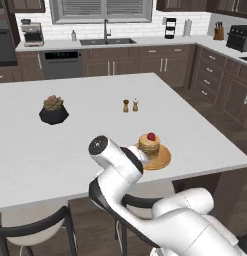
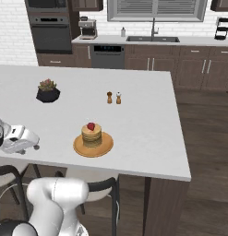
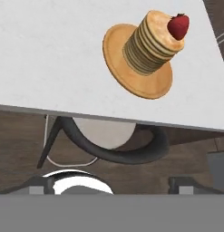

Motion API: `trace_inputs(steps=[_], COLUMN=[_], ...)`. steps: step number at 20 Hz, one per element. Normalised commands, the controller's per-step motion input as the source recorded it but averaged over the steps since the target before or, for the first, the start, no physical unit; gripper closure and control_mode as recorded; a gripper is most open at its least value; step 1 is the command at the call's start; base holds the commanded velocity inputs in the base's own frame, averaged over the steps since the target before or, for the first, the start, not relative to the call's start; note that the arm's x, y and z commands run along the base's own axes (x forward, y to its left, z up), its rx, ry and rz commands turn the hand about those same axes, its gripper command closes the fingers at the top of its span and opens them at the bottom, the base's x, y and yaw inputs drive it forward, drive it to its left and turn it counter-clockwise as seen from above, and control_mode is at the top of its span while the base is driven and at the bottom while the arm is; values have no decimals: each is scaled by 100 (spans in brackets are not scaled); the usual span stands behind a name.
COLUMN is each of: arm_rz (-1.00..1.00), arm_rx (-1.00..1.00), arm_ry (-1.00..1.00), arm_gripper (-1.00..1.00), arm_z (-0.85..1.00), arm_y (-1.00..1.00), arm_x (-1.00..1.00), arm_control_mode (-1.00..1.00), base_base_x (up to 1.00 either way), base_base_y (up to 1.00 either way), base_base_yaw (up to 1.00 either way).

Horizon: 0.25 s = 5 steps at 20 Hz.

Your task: Take the strawberry from the fridge and place it on top of the pancake, located on the dining counter.

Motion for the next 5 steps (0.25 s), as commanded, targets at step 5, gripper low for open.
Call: trace_inputs(steps=[5], arm_rz=[0], arm_rx=[-20], arm_ry=[8], arm_gripper=[-100], arm_z=[-9], arm_y=[0], arm_x=[-8], arm_control_mode=[-100], base_base_x=[0], base_base_y=[0], base_base_yaw=[0])
